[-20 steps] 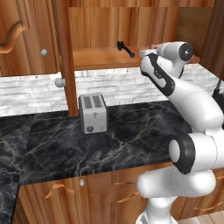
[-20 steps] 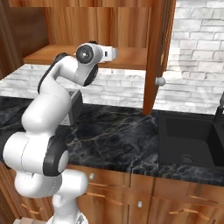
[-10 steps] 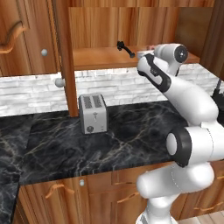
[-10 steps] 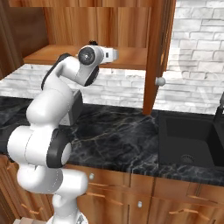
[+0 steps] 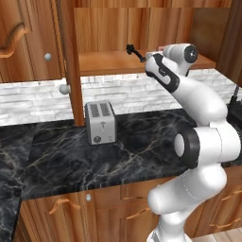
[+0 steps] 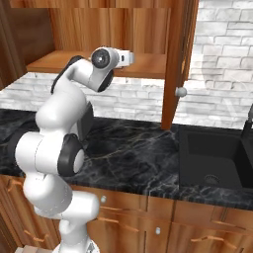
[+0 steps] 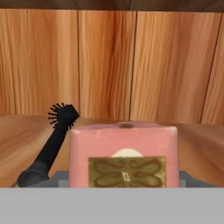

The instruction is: Pick up the dish brush and bar soap from the sink, and place them back in the cabinet, and close the cabinet doors.

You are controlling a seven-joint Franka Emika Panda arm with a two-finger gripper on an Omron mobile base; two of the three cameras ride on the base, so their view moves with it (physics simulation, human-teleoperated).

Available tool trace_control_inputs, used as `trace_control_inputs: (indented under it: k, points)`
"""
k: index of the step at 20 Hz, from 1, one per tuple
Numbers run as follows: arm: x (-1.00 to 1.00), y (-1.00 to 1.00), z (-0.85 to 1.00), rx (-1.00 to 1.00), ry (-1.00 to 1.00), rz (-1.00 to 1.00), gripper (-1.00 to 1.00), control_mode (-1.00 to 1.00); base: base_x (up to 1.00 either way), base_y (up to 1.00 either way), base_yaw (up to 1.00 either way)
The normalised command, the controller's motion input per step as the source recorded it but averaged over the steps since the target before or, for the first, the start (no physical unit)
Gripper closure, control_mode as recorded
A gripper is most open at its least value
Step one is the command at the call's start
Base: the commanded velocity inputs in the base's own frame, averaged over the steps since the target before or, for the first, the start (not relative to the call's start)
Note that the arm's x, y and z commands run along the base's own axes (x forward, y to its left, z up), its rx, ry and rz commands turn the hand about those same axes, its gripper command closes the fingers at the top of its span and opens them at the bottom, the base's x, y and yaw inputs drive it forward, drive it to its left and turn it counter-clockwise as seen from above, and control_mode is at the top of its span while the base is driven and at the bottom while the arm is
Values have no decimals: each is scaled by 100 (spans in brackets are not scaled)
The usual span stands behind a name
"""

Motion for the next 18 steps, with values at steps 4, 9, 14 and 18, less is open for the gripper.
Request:
trace_control_inputs:
  k: [4,9,14,18]
  points:
    - [28,0,-20,0,0,0,100,-100,0,0,0]
    - [24,0,-28,0,0,0,100,-100,0,0,0]
    - [13,0,-16,0,0,0,100,-100,0,0,0]
    - [0,0,0,0,0,0,100,-100,0,0,0]
